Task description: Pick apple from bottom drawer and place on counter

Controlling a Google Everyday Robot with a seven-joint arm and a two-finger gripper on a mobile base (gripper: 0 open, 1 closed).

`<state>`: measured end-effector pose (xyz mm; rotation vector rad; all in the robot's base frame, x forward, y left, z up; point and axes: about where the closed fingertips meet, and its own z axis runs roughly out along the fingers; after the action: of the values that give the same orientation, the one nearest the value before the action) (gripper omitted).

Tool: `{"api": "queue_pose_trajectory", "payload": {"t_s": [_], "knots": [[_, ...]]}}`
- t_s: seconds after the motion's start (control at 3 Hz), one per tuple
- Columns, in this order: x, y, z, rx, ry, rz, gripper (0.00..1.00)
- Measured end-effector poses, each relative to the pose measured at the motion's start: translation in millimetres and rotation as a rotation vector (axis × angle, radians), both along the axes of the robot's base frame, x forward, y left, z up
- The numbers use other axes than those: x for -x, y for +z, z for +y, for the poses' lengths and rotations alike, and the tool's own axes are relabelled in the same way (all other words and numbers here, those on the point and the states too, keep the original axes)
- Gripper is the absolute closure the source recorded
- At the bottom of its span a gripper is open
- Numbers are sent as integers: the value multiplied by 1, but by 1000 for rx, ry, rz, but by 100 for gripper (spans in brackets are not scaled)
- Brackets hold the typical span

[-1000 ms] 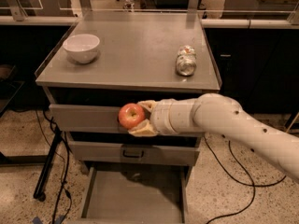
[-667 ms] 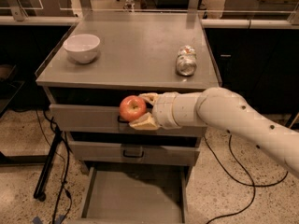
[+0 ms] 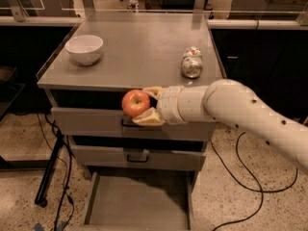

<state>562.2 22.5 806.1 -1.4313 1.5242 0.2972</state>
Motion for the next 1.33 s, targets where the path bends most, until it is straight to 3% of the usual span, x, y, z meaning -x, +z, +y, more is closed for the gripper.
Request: {"api": "queue_pose_trajectory", "payload": {"t_s": [0.33,1.0,1.33], "knots": [[-16,39,-3,-4,-2,-54,100],[-35,44,0,-11,36,-11,100],[-83,76,8,-14,97,9,100]]}}
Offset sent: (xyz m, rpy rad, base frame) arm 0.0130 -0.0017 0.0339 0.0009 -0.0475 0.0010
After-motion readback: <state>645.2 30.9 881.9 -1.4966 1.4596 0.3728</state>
